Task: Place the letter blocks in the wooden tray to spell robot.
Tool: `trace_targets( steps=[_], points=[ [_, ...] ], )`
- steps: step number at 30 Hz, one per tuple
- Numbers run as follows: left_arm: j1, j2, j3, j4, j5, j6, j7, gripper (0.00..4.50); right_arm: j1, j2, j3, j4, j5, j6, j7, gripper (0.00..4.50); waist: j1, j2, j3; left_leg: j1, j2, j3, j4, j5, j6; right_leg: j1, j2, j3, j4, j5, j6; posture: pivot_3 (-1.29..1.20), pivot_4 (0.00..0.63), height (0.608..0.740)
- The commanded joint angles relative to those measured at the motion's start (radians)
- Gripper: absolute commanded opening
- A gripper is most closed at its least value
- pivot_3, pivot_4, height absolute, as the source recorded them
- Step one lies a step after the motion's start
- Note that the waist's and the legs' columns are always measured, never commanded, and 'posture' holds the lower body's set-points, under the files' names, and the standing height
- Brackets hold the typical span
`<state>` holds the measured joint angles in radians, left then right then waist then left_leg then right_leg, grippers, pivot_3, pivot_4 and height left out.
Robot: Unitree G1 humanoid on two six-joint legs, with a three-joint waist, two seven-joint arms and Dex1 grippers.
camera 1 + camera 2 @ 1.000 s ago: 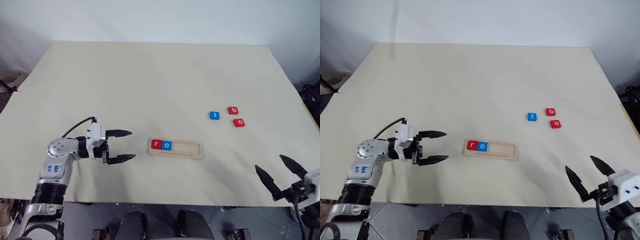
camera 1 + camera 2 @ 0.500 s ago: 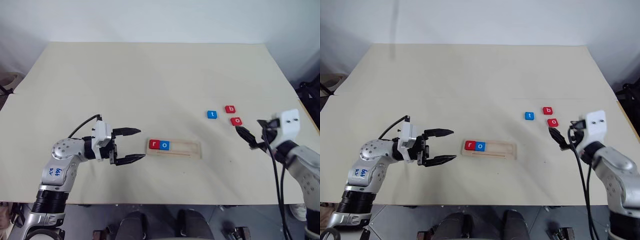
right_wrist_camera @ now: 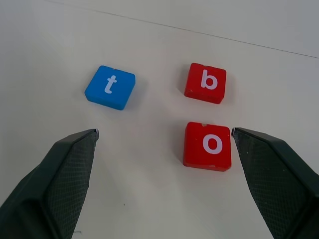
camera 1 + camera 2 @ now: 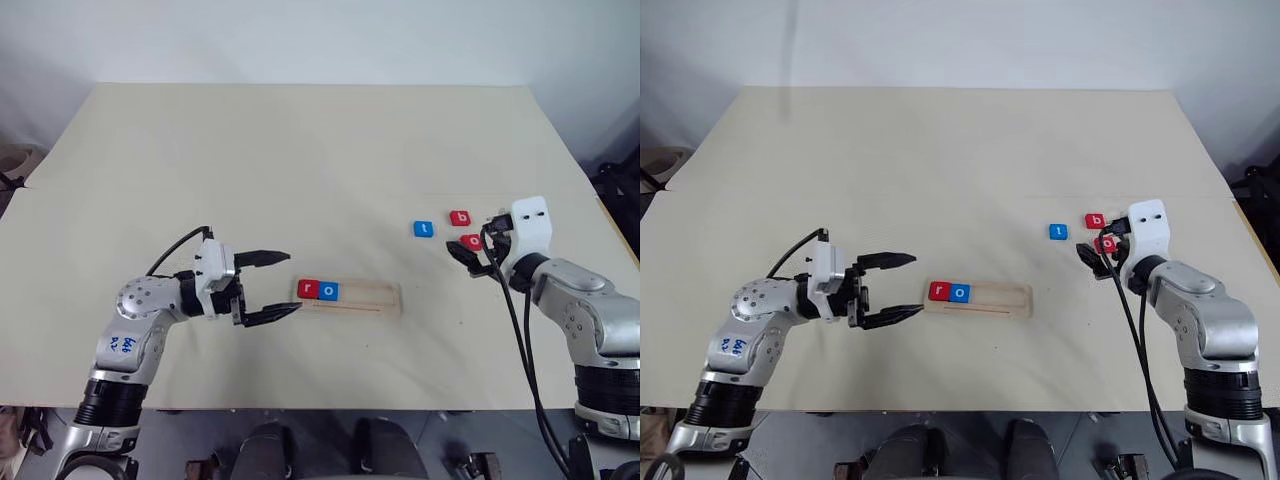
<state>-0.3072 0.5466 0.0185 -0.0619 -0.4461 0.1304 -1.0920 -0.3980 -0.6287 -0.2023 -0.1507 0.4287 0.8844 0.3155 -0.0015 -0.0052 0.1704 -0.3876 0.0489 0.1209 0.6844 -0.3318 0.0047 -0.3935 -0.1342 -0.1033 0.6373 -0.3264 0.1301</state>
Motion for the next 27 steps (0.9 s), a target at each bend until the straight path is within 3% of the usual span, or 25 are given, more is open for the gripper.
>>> trace_targets(
  steps=[1,7,17,23,27],
  points=[
    [-0.015,-0.006,-0.001,-0.02,0.001,-0.015,0.006,4.47,-0.028,0.009,-0.014,-0.012,-0.009,0.015,-0.012,4.5,0.0,0.0,0.0,0.0,0.0,0.0,0.0,0.0,0.0,0.0,0.0,0.0,0.0,0.0,0.0,0.0,0.15,0.74],
    [-0.017,-0.015,-0.004,-0.017,0.007,-0.021,0.019,4.47,-0.118,0.065,-0.024,0.046,-0.023,0.044,-0.065,4.5,-0.001,0.0,0.0,0.0,0.0,0.0,0.0,0.0,0.0,0.0,0.0,0.0,0.0,0.0,0.0,0.0,0.15,0.74],
    [-0.038,-0.05,-0.003,-0.011,0.02,-0.062,0.053,4.47,-0.43,0.108,0.055,0.571,-0.19,-0.064,-0.123,4.5,-0.006,0.0,0.0,-0.001,0.0,0.004,0.0,0.0,0.0,-0.001,0.0,-0.001,0.0,0.0,0.0,0.0,0.15,0.74],
    [-0.041,-0.065,0.005,-0.01,0.027,-0.091,0.081,4.47,-0.536,0.13,0.054,0.827,-0.229,-0.147,-0.12,4.5,-0.015,0.001,0.0,-0.002,0.0,0.005,-0.001,0.0,-0.001,-0.001,0.0,-0.001,0.0,0.0,0.0,0.0,0.15,0.74],
    [-0.041,-0.07,0.009,-0.014,0.027,-0.1,0.099,4.47,-0.56,0.135,0.057,0.886,-0.242,-0.158,-0.119,4.5,-0.022,0.001,0.0,-0.002,0.0,0.005,0.0,0.001,-0.001,-0.001,0.0,-0.001,0.0,0.0,0.0,0.0,0.15,0.74]
  ],
)
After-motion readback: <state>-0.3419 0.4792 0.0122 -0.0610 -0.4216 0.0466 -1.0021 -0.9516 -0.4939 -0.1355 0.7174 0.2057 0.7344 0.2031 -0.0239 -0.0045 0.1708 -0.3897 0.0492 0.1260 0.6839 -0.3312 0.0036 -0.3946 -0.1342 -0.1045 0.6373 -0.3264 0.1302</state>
